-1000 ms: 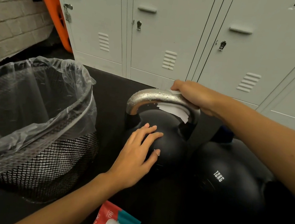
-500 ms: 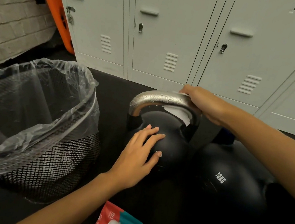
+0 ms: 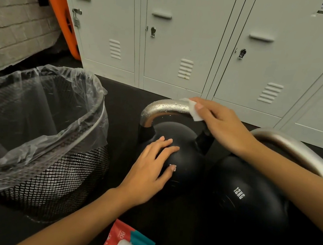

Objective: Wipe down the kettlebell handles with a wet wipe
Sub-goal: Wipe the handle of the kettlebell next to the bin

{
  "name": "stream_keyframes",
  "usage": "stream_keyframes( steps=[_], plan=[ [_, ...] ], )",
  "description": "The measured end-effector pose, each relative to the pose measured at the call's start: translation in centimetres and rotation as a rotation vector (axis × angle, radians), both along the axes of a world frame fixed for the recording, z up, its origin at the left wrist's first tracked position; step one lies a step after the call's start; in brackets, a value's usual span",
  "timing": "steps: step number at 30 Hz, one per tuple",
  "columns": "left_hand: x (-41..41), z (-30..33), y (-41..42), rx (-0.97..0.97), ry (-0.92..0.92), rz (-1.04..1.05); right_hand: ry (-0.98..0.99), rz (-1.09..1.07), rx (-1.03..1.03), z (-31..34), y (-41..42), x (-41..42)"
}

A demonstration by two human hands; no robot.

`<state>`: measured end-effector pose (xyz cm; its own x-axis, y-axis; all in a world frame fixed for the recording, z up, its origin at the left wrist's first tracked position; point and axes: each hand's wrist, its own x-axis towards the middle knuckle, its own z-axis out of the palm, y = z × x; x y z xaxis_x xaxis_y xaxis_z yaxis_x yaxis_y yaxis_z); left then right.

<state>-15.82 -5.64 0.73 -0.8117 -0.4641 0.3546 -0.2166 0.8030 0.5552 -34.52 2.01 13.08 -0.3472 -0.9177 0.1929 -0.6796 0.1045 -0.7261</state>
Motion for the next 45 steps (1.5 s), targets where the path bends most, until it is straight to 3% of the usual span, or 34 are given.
stream_keyframes(
  steps=[4, 7, 11, 16, 22, 33, 42, 45],
  plan=[
    [0.0, 0.1, 0.1, 0.001, -0.002, 0.005, -0.089, -0.141, -0.022, -0.9, 0.3, -0.7],
    [0.0, 0.1, 0.2, 0.006, 0.000, 0.006, -0.218, -0.268, 0.126, -1.6, 0.6, -1.9],
    [0.0, 0.1, 0.2, 0.003, 0.002, 0.007, -0.214, -0.300, 0.236, -1.2, 0.0, -2.3],
    [-0.1, -0.1, 0.3, 0.000, 0.003, 0.014, -0.011, -0.210, 0.227, 0.9, -2.0, -1.0],
    [-0.2, -0.4, 0.1, -0.019, 0.009, 0.006, 0.273, -0.002, 0.007, -1.2, -1.0, 0.1],
    [0.0, -0.2, 0.1, -0.038, -0.007, -0.002, 0.069, 0.006, -0.067, -3.8, 3.0, -2.6],
    [0.3, 0.8, 0.1, -0.029, -0.079, -0.002, 0.648, 0.069, -0.175, -3.4, 0.0, -1.7],
    [0.2, 1.4, 0.1, -0.069, -0.142, 0.007, 0.624, 0.084, -0.190, -3.6, 0.7, -2.4]
  ],
)
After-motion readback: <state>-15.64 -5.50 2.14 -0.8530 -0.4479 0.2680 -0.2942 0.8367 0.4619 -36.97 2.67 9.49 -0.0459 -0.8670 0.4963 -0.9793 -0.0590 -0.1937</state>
